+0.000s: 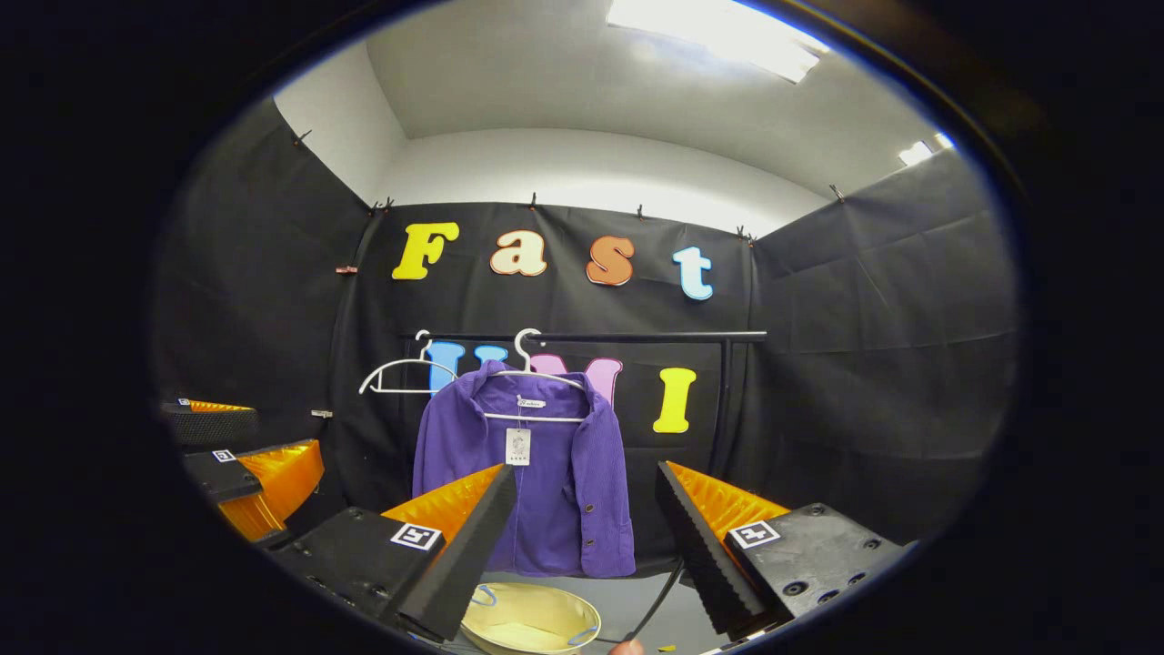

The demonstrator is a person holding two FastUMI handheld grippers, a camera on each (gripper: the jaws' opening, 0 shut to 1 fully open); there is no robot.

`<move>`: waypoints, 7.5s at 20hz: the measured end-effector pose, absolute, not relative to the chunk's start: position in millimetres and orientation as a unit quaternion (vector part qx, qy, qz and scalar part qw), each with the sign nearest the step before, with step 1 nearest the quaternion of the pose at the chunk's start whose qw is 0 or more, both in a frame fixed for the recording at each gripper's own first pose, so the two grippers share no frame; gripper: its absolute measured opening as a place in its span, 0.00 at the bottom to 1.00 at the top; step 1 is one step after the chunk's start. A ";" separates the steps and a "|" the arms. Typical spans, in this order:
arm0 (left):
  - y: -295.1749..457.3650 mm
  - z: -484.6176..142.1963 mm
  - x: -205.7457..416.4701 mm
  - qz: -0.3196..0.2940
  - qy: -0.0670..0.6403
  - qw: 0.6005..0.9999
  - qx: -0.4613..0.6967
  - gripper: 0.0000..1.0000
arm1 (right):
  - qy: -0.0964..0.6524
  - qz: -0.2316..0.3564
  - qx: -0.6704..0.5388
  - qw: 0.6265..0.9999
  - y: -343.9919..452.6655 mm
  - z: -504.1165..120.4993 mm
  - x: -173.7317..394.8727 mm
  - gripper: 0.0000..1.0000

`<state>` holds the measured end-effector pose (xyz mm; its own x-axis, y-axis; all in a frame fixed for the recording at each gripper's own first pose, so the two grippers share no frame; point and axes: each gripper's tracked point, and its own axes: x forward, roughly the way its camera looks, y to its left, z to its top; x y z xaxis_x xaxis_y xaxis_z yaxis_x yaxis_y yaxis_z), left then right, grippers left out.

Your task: Grasp the clothes on the hanger with both hands and then place them into the laundry hamper below.

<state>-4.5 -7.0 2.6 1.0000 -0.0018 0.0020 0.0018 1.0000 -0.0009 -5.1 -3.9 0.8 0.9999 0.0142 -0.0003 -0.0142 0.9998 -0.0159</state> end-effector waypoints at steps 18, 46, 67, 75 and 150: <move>-27.0 7.1 76.3 -0.022 -0.006 1.000 0.005 0.96 | 0.001 -0.009 0.005 1.000 -23.5 -4.6 70.0 0.99; -46.1 -53.2 384.2 0.074 0.032 0.995 0.055 0.96 | 0.050 0.071 0.028 0.996 11.9 -138.4 391.1 0.99; -38.4 -80.2 405.3 0.018 0.069 0.997 0.038 0.05 | 0.023 0.095 0.036 0.995 3.1 -144.1 410.6 0.04; -7.6 -51.0 393.5 0.070 0.048 0.994 0.070 0.05 | -0.062 -0.021 -0.037 0.997 -76.8 -96.1 417.2 0.04; -98.9 -426.3 271.3 -0.044 0.499 0.859 -0.110 0.07 | 0.526 0.169 0.002 0.834 25.1 -480.5 210.2 0.05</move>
